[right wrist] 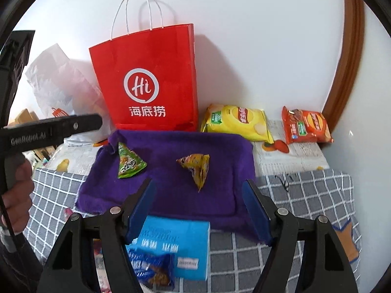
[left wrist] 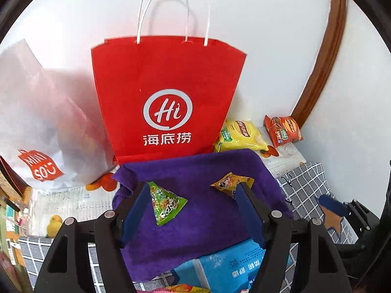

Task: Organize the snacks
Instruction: 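Move both tools back down toward the remaining snack pile, then grasp the pink bag with the left tool while the right grasps the blue cookie pack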

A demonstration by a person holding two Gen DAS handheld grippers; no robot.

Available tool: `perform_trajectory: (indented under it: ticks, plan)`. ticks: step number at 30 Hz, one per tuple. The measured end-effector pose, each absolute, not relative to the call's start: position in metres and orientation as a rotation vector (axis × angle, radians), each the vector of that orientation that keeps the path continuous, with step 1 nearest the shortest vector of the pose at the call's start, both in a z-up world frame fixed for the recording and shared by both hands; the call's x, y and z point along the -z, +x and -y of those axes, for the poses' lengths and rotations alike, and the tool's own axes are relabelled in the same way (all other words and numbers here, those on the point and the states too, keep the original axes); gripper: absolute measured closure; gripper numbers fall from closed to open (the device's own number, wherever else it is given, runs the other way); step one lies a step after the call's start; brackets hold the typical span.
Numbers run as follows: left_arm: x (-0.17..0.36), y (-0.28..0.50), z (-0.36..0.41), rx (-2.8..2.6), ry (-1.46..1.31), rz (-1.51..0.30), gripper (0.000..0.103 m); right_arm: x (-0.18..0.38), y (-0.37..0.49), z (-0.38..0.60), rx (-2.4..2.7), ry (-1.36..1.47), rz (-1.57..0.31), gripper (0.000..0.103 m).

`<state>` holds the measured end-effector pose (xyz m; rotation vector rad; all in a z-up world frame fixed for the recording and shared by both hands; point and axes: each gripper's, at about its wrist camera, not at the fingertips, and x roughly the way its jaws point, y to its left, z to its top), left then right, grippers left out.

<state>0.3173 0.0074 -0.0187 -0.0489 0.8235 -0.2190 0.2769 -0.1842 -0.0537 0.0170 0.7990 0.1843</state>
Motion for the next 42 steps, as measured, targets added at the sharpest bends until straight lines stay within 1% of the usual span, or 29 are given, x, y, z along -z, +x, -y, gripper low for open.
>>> perform_trajectory:
  ticks: [2, 4, 8, 10, 14, 19, 22, 25, 30, 34, 36, 37, 38, 40, 42]
  plan:
    - [0.017, 0.31, -0.008, 0.221, -0.058, -0.821, 0.032, 0.054, 0.269, 0.188, -0.187, 0.036, -0.81, 0.036]
    - [0.017, 0.301, -0.009, 0.217, -0.04, -0.828, 0.032, 0.056, 0.259, 0.191, -0.187, 0.052, -0.817, 0.037]
    - [0.019, 0.284, -0.017, 0.183, -0.025, -0.838, 0.032, 0.062, 0.243, 0.189, -0.206, 0.048, -0.834, 0.044]
    - [0.02, 0.274, -0.023, 0.158, -0.017, -0.844, 0.032, 0.066, 0.235, 0.185, -0.23, 0.054, -0.842, 0.044]
    - [0.025, 0.259, -0.034, 0.133, -0.025, -0.857, 0.032, 0.079, 0.222, 0.17, -0.274, 0.023, -0.859, 0.044]
    - [0.037, 0.237, -0.05, 0.106, -0.034, -0.885, 0.032, 0.103, 0.211, 0.153, -0.3, -0.034, -0.895, 0.04]
    - [0.044, 0.223, -0.058, 0.085, -0.028, -0.895, 0.032, 0.112, 0.207, 0.15, -0.288, -0.047, -0.894, 0.039]
    - [0.052, 0.212, -0.064, 0.073, -0.038, -0.912, 0.032, 0.118, 0.205, 0.147, -0.302, -0.036, -0.906, 0.034]
    - [0.064, 0.2, -0.068, 0.056, -0.048, -0.943, 0.032, 0.135, 0.205, 0.136, -0.298, -0.087, -0.931, 0.034]
    - [0.071, 0.193, -0.072, 0.043, -0.068, -0.956, 0.032, 0.136, 0.203, 0.132, -0.282, -0.113, -0.892, 0.034]
    - [0.074, 0.189, -0.076, 0.035, -0.086, -0.961, 0.032, 0.137, 0.204, 0.131, -0.29, -0.12, -0.885, 0.038]
    - [0.076, 0.187, -0.077, 0.03, -0.093, -0.964, 0.032, 0.137, 0.204, 0.13, -0.291, -0.135, -0.885, 0.044]
    - [0.079, 0.185, -0.08, 0.026, -0.104, -0.969, 0.032, 0.137, 0.203, 0.129, -0.292, -0.152, -0.88, 0.046]
    - [0.084, 0.182, -0.083, 0.022, -0.12, -0.978, 0.032, 0.136, 0.2, 0.128, -0.294, -0.169, -0.87, 0.049]
    - [0.092, 0.178, -0.086, 0.015, -0.134, -0.992, 0.032, 0.136, 0.197, 0.132, -0.297, -0.165, -0.868, 0.05]
